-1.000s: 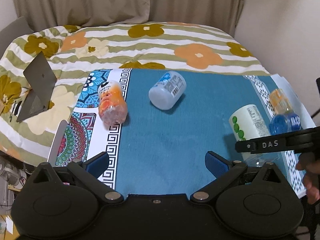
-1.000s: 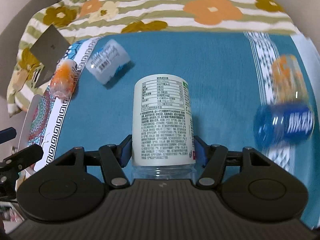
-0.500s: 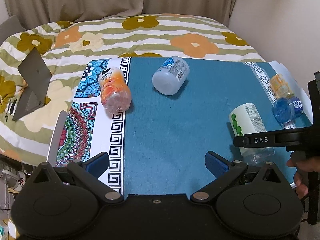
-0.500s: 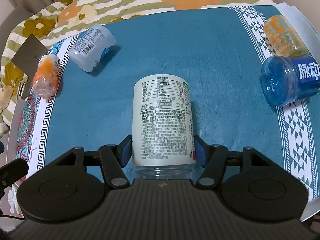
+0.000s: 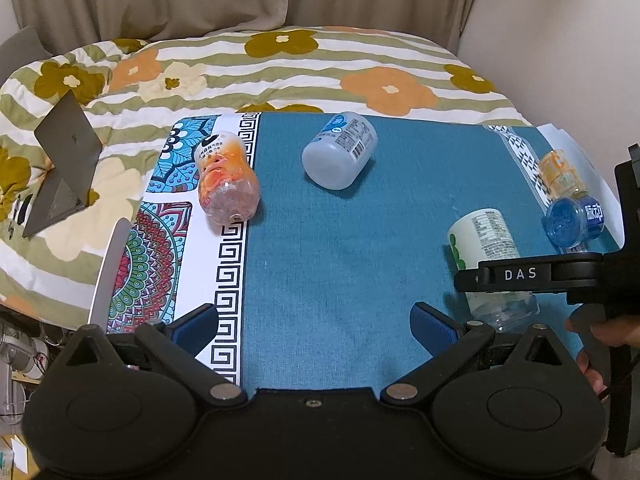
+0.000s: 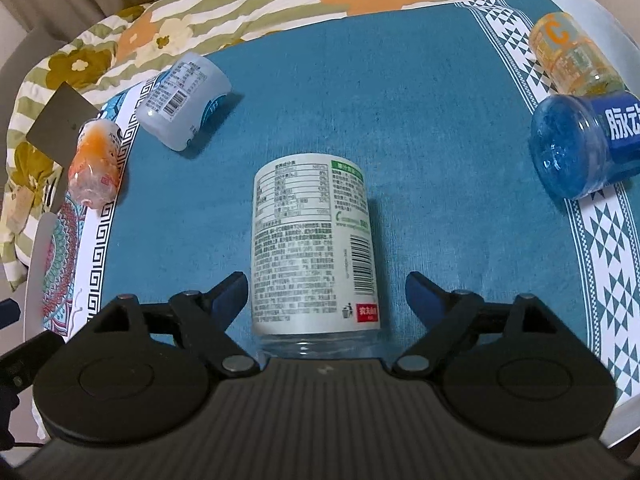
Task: Flip cup upright
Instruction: 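Move the left gripper to the lying cup and close on its body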
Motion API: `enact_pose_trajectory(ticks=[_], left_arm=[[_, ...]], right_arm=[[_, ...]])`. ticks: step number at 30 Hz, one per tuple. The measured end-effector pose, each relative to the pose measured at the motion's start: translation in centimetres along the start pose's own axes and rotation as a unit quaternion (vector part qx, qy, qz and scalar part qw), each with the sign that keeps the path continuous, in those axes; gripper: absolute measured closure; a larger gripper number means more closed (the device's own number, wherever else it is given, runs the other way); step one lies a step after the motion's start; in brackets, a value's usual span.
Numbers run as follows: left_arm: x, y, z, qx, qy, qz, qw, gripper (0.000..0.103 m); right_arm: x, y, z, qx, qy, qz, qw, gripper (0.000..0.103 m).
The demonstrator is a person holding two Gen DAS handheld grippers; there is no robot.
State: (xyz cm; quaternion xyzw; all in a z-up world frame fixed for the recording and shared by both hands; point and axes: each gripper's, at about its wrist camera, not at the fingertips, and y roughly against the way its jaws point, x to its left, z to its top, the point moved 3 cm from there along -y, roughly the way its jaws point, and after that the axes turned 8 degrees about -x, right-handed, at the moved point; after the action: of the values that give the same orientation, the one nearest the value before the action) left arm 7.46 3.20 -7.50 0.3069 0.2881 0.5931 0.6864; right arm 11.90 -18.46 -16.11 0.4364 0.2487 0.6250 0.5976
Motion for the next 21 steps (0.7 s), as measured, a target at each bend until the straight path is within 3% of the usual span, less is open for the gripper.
enact_pose_trajectory(ticks=[7,13,21], left_arm=[[-0.4,0.5,0.4,0.0,0.004,0.0,1.0,0.0],[-2.1,1.4,2.2,-0.001,0.003,0.004,1.0,0.0],[-7.3,-0.8,5.6,0.051,0.006,-0.049,0.9974,0.0]], right_arm=[[0.0,1.1,0.5,-0.011,-0.006,0.012,1.0,0.0],[-1.3,4.7,2.2,-0.045,-0.026,0.016,0.998,0.0],[-7.7,10.1,1.9,-0.059,-0.06,0.028,0.996,0.0]])
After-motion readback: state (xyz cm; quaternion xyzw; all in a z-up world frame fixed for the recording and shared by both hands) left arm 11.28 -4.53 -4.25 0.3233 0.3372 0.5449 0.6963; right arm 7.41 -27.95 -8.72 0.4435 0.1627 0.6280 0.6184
